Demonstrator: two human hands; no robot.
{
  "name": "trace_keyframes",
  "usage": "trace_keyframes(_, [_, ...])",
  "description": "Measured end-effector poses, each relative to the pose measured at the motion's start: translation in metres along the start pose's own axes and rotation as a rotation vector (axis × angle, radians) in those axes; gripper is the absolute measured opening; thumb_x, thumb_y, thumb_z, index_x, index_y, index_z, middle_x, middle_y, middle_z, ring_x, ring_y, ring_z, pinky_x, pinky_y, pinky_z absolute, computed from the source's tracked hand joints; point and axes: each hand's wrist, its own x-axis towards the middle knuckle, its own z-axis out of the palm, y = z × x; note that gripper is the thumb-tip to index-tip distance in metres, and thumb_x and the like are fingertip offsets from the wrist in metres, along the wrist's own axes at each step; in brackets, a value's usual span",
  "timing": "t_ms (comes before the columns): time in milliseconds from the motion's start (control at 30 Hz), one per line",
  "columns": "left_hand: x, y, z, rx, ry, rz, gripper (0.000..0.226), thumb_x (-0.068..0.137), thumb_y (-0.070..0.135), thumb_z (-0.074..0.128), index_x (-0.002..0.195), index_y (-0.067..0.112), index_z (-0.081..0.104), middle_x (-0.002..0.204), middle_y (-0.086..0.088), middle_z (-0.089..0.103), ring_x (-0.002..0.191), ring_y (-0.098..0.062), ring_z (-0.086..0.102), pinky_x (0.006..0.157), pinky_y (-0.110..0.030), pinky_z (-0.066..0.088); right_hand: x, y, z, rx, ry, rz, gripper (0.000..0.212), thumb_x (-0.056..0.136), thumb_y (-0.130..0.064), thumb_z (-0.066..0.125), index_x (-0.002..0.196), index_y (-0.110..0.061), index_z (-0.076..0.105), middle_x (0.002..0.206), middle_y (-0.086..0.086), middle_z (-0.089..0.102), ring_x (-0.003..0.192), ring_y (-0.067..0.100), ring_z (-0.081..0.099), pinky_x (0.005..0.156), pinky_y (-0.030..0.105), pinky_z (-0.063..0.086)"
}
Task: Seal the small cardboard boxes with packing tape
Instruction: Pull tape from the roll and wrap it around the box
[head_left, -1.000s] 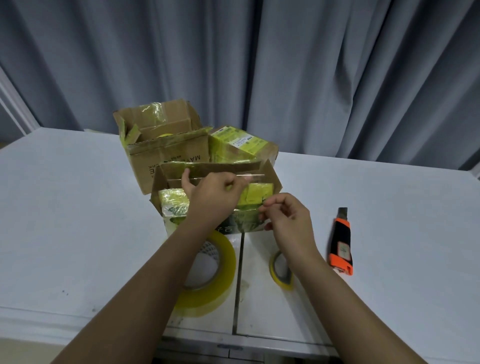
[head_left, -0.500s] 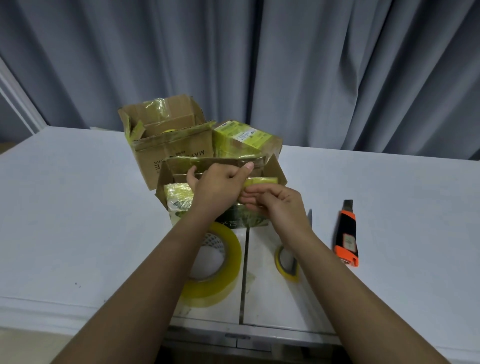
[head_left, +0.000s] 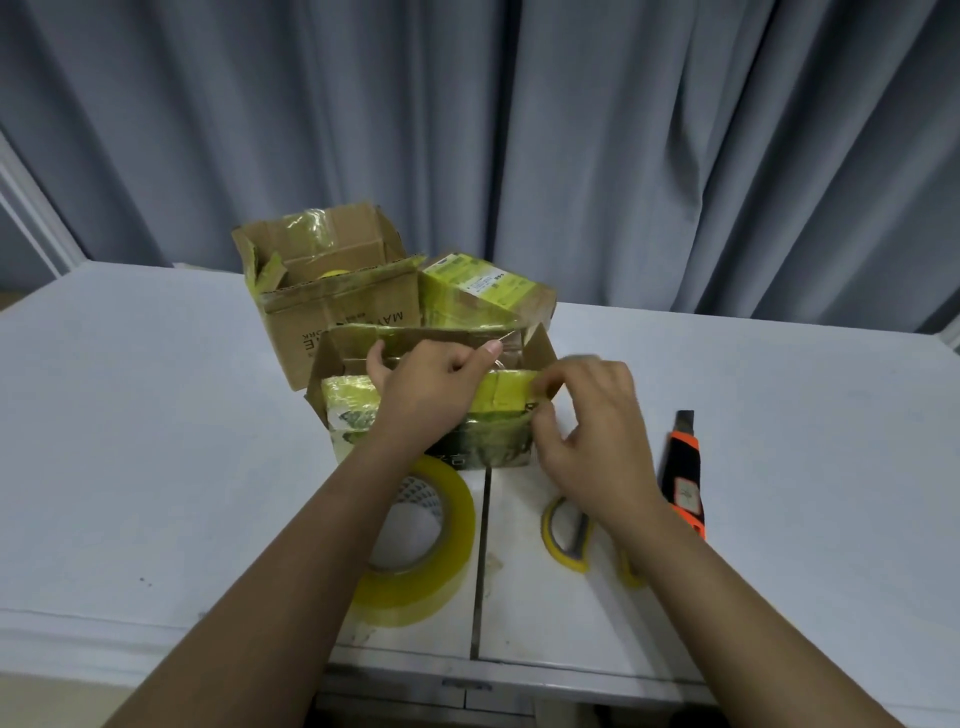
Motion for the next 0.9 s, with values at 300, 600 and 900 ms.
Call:
trace_keyframes(300, [-0.005,-0.004,-0.012,0.032,-0.034,0.022,0.057,0.092,0.056,0.042,0.069,0.01,0.067,0.056,0.003,0.056,0.073,0.002,0.057,0.114,-0.045,-0.005,0.009,0.0,0.012,-0.146,-0.124,-0.063,0.031,0.08,-0.038,0.072,0.103,-0.019,0.064,0.114,-0.005,0.065,0.132,0.022,0.037,0.102,0.038,0.012])
trace_keyframes(600, [-0.011,-0.004,-0.011,0.154,0.107,0.068,0.051,0.091,0.06,0.042,0.062,0.025,0.066,0.06,0.011,0.06,0.083,-0.005,0.057,0.11,-0.046,-0.01,0.009,0.0,0.018,-0.025,-0.063,-0.004,0.031,0.071,-0.031,0.081,0.096,-0.017,0.069,0.112,-0.001,0.065,0.125,0.013,0.033,0.097,0.028,0.011])
trace_keyframes(900, [-0.01,-0.001,-0.003,0.234,0.187,0.033,0.046,0.088,0.059,0.046,0.073,0.025,0.072,0.088,0.013,0.066,0.108,-0.012,0.053,0.11,-0.051,-0.001,0.011,0.002,0.017,-0.08,-0.059,0.02,0.032,0.071,-0.04,0.08,0.097,-0.022,0.072,0.11,-0.006,0.066,0.126,0.013,0.035,0.102,0.033,0.008])
